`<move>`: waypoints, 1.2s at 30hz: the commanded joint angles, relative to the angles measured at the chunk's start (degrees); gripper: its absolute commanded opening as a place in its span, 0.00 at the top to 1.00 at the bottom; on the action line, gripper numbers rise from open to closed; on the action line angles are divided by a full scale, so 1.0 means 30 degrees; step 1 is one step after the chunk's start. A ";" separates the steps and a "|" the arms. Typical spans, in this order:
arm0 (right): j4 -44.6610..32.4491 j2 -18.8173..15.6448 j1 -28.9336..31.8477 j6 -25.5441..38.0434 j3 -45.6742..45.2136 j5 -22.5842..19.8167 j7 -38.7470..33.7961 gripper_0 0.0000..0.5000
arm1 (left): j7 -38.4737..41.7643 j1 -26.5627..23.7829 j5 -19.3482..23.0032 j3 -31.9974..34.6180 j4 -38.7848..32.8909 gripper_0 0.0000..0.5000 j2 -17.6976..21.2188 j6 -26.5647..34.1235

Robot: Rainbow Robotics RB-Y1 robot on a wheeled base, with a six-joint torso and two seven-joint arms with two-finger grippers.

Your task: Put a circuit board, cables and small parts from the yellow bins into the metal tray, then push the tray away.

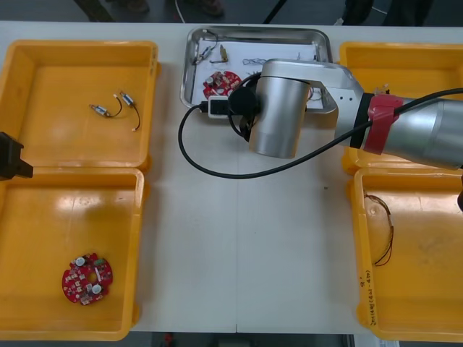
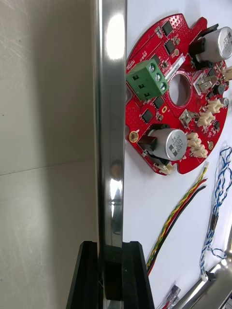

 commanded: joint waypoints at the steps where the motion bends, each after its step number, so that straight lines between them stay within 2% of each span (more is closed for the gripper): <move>1: -0.0105 0.0407 -0.1124 -0.0143 -0.0033 0.0205 0.0878 1.00 | -0.1744 0.0262 0.0155 0.0454 -0.0560 0.00 0.0924 0.0115; 18: 0.0569 0.1110 -0.1124 -0.0318 0.0025 0.0146 0.0908 1.00 | -0.1744 0.0262 0.0155 0.0454 -0.0560 0.00 0.0924 0.0115; 22: 0.1155 0.1257 -0.1124 -0.0992 0.0025 0.0146 0.0996 1.00 | -0.1744 0.0262 0.0155 0.0454 -0.0560 0.00 0.0924 0.0115; 32: 0.1477 0.1227 -0.1124 -0.1139 0.0025 -0.0322 0.1230 1.00 | -0.1744 0.0262 0.0155 0.0454 -0.0560 0.00 0.0924 0.0115; 33: 0.1477 0.1227 -0.1124 -0.1109 0.0025 -0.0322 0.1230 0.76 | -0.1744 0.0262 0.0155 0.0454 -0.0560 0.00 0.0924 0.0115; 34: 0.1507 0.1227 -0.1124 -0.1139 0.0025 -0.0322 0.1230 0.45 | -0.1744 0.0262 0.0155 0.0454 -0.0560 0.00 0.0924 0.0115; 35: 0.1507 0.1227 -0.1124 -0.1109 0.0025 -0.0322 0.1230 0.29 | -0.1744 0.0262 0.0155 0.0454 -0.0560 0.00 0.0924 0.0115; 36: 0.1536 0.1227 -0.1124 -0.1109 0.0025 -0.0322 0.1259 0.00 | -0.1744 0.0262 0.0155 0.0454 -0.0560 0.00 0.0924 0.0115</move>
